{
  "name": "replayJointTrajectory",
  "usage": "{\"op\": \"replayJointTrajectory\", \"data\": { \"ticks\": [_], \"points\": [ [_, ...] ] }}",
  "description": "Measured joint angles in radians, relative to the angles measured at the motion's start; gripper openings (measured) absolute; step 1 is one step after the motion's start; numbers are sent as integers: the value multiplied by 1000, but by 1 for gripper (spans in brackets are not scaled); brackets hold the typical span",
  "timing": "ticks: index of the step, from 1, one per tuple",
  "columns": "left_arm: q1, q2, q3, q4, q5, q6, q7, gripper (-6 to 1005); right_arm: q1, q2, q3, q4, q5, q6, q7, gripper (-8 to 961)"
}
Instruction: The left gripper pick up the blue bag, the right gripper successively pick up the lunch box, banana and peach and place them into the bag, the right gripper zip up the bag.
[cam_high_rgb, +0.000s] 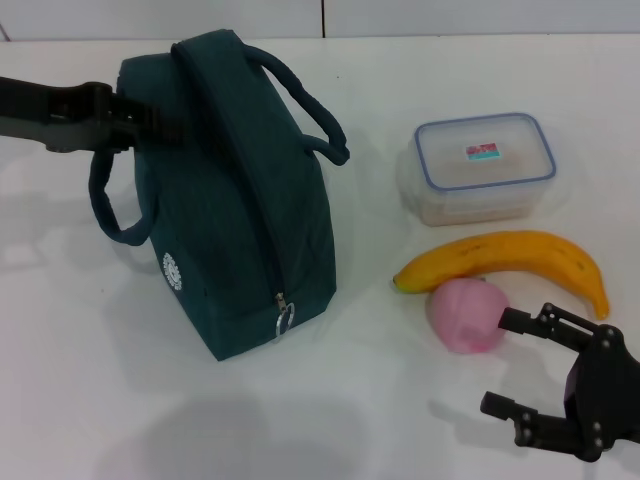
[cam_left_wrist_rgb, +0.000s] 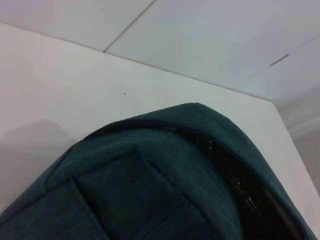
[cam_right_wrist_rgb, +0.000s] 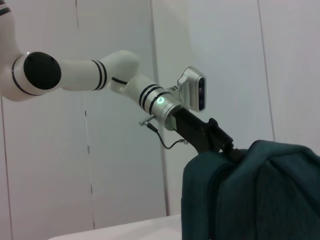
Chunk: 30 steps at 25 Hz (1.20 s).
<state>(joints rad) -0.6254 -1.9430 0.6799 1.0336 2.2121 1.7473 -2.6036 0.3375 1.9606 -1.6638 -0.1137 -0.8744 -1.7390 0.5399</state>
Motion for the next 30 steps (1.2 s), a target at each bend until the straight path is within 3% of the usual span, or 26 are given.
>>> {"op": "replayJointTrajectory", "data": {
  "ticks": [5,9,16,25,30],
  "points": [
    [-1,0,3,0,0,4,10,510,-9,2,34,2,0,-6,2,753],
    [-2,0,11,1,-2,6,15,296,-12,3,68,3,9,-8,55,750],
    [-2,4,15,-2,-81,31,20,41,-34,4,274,0,10,-11,310,745],
    [-8,-4,17,-5,-114,44,33,37,-38,-22,498,7,11,36,834,739],
    [-11,-12,17,-5,-115,44,44,38,-28,-13,533,1,11,193,1039,736]
  ]
}}
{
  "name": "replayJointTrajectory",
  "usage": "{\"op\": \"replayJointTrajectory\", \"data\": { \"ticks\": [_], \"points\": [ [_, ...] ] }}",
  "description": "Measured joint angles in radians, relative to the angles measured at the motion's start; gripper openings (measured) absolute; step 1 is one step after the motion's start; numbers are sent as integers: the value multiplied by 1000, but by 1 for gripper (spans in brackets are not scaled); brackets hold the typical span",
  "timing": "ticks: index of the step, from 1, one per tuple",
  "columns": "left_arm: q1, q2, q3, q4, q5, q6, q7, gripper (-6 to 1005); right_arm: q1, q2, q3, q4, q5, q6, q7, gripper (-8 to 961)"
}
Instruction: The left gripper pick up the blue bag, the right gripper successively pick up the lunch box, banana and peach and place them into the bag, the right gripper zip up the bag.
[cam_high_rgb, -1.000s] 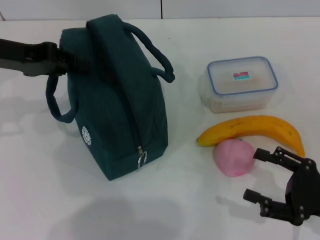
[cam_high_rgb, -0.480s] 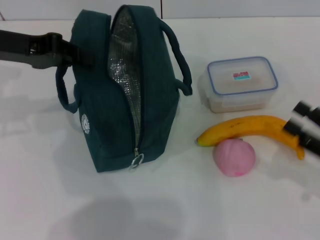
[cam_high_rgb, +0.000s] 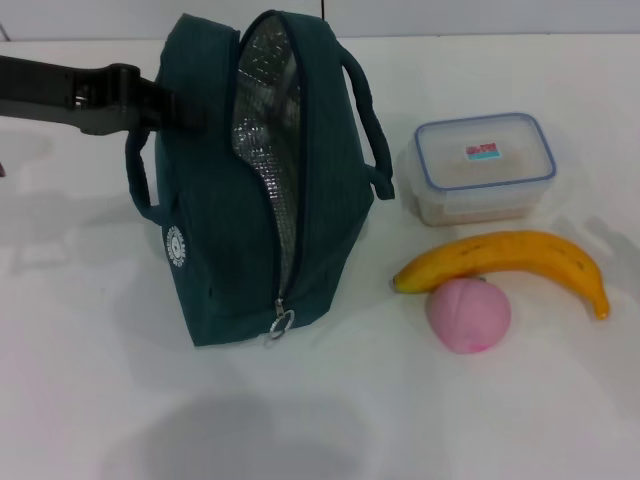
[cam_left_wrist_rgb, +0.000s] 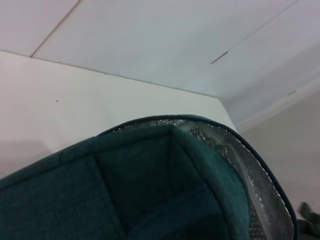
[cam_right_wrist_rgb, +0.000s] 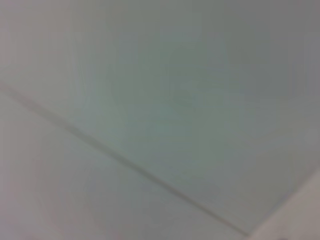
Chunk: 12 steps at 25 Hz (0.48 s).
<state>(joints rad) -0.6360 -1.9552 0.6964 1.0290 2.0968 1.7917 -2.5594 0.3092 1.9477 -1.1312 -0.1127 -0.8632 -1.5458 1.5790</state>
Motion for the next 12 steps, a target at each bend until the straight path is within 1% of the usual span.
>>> {"op": "replayJointTrajectory", "data": {
  "ticks": [5,8,10,12],
  "points": [
    [-1,-2,0,0,-1,0,9,38,31,30,7,-4,2,150,33,733],
    [-1,-2,0,0,-5,0,12,38,59,52,11,-5,2,225,41,731],
    [-2,-2,0,0,-14,0,14,39,81,61,10,-5,2,258,41,729],
    [-2,-2,0,0,-20,0,15,39,108,64,6,-2,-1,285,42,728]
  ]
}}
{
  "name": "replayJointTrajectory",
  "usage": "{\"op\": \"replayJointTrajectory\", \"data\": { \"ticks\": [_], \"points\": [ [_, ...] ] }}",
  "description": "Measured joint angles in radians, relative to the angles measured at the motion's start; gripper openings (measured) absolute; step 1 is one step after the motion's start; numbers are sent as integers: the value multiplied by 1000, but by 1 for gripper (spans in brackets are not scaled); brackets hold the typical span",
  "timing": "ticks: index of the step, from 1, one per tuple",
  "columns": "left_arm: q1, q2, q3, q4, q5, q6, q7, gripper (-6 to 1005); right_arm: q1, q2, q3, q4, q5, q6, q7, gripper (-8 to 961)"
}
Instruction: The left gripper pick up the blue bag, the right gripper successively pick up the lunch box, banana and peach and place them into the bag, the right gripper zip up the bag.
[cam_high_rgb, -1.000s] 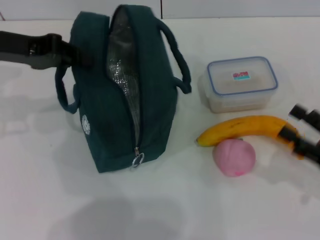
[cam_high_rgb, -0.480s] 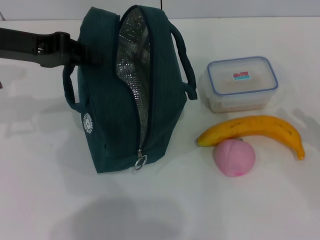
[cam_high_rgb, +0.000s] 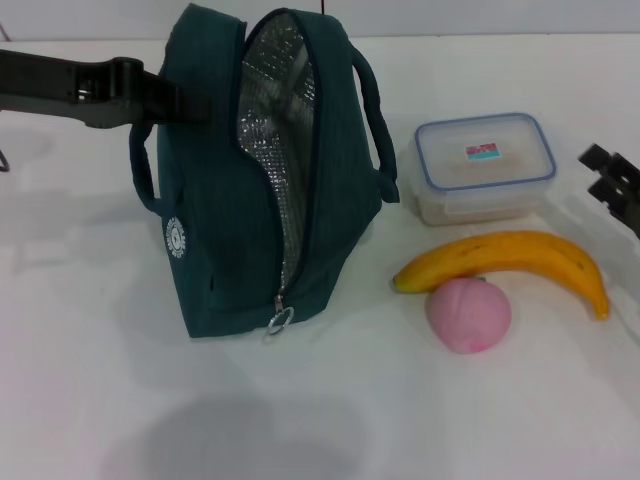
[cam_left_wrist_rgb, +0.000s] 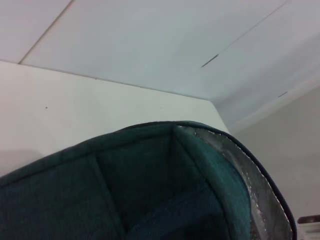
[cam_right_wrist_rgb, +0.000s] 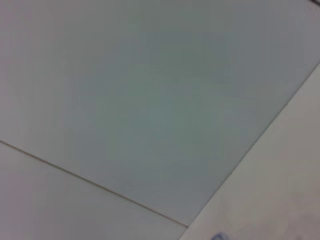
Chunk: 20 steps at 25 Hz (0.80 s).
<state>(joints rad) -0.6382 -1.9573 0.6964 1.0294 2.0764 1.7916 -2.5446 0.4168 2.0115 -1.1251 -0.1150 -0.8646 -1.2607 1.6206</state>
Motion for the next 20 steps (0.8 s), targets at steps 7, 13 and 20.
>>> {"op": "replayJointTrajectory", "data": {
  "ticks": [7,13,20],
  "points": [
    [-2,0,0,0,-4,0,10,39,56,12,-2,8,-3,105,1,723],
    [-2,0,0,0,-4,0,18,40,83,16,1,9,2,137,2,719],
    [-8,0,0,0,-4,0,22,40,123,16,-3,11,-1,171,23,714]
  ]
}}
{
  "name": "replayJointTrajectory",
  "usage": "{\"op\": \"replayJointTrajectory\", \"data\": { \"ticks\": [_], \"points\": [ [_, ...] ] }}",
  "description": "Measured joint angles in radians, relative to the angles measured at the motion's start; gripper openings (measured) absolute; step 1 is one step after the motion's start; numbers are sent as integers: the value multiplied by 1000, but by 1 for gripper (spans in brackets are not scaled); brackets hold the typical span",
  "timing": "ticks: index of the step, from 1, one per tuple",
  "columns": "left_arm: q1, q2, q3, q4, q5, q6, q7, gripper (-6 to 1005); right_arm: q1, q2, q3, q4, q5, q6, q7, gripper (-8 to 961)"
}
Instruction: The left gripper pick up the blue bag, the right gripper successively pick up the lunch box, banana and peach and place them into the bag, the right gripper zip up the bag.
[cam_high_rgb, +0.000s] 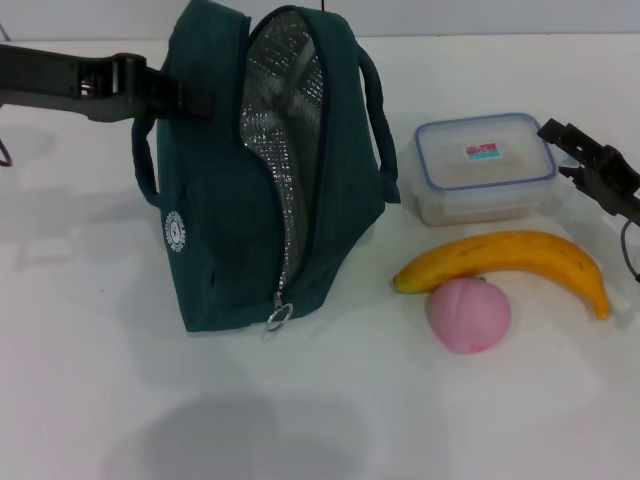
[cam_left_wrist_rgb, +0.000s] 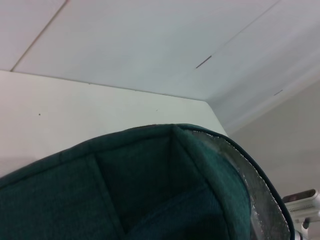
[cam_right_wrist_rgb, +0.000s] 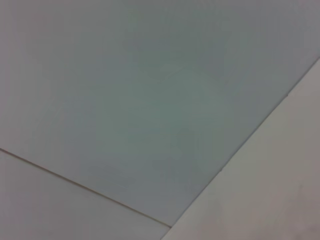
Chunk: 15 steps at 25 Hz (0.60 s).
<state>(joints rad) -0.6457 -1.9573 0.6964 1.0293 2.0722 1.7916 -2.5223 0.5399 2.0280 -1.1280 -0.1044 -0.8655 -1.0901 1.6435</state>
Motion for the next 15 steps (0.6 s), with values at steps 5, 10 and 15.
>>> {"op": "replayJointTrajectory", "data": {
  "ticks": [5,10,15],
  "points": [
    [-2,0,0,0,0,0,1,41,29,0,-7,4,-5,18,18,711],
    [-3,0,0,0,0,0,3,41,48,0,-12,12,-5,20,21,708],
    [-3,0,0,0,0,0,11,42,52,0,-12,12,-4,8,21,704]
  ]
}}
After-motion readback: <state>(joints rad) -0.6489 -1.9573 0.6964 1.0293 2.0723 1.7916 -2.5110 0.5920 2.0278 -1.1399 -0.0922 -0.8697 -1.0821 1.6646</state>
